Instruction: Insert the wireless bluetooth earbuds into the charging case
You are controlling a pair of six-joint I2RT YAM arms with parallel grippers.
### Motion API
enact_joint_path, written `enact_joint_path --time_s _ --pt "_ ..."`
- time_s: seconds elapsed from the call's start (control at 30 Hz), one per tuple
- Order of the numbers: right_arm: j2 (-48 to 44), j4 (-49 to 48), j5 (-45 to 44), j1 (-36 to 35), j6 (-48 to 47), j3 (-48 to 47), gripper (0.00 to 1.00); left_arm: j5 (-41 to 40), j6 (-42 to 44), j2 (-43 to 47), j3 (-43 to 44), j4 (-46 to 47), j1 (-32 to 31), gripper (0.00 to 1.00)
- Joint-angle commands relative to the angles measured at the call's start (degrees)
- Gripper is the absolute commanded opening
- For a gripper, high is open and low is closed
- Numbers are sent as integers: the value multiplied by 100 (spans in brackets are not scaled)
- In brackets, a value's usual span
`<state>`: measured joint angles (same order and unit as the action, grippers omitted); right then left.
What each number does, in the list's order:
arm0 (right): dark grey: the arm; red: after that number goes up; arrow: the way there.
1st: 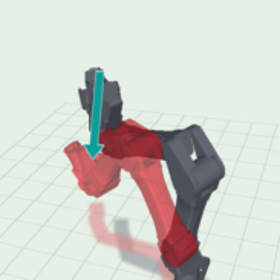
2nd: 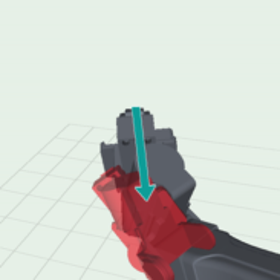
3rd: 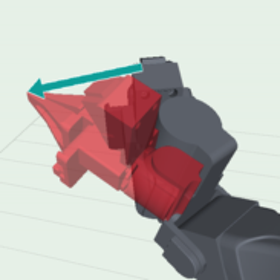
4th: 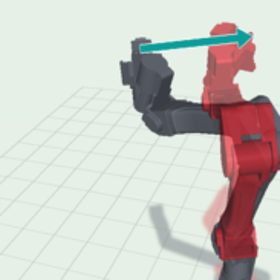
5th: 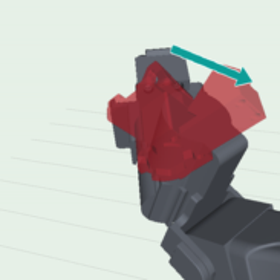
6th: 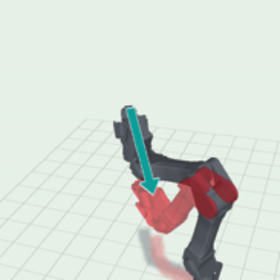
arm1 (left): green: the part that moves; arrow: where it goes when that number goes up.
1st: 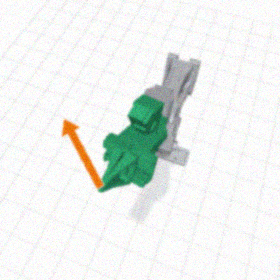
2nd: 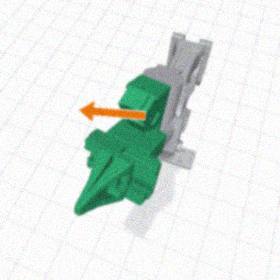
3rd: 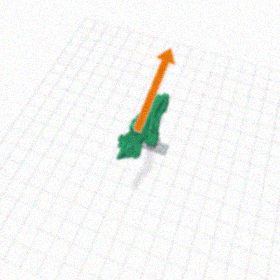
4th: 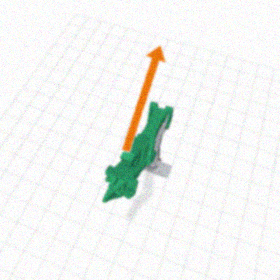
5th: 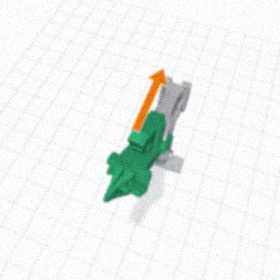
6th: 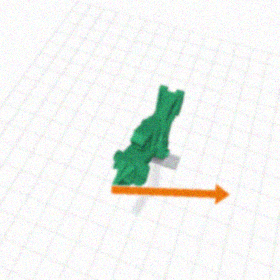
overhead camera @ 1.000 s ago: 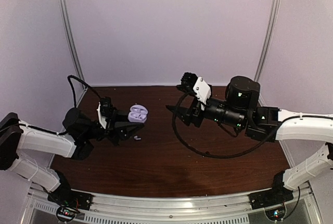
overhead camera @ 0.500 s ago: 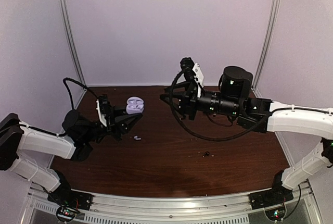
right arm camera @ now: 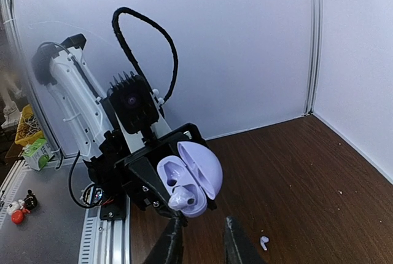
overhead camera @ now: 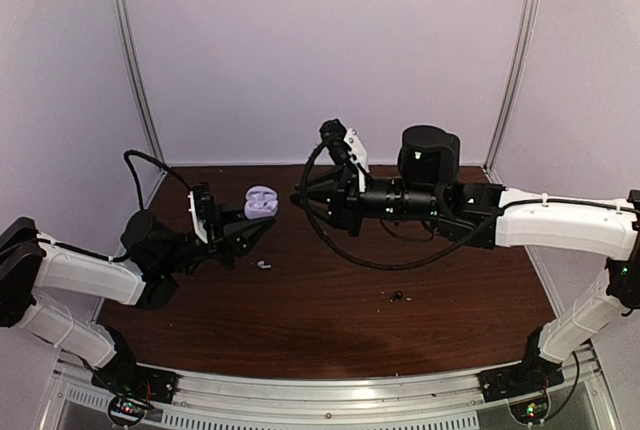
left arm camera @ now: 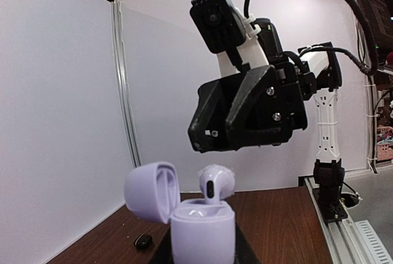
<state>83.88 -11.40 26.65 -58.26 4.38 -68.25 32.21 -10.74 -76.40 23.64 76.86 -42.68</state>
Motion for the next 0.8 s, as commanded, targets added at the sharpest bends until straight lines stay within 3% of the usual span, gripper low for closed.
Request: enact_joint_path --time_s 0.0,0.77 --pt "27 78 113 -133 -42 -230 24 -75 133 82 40 50 55 0" --pt "266 208 -137 -304 17 -324 17 74 157 -5 71 69 49 0"
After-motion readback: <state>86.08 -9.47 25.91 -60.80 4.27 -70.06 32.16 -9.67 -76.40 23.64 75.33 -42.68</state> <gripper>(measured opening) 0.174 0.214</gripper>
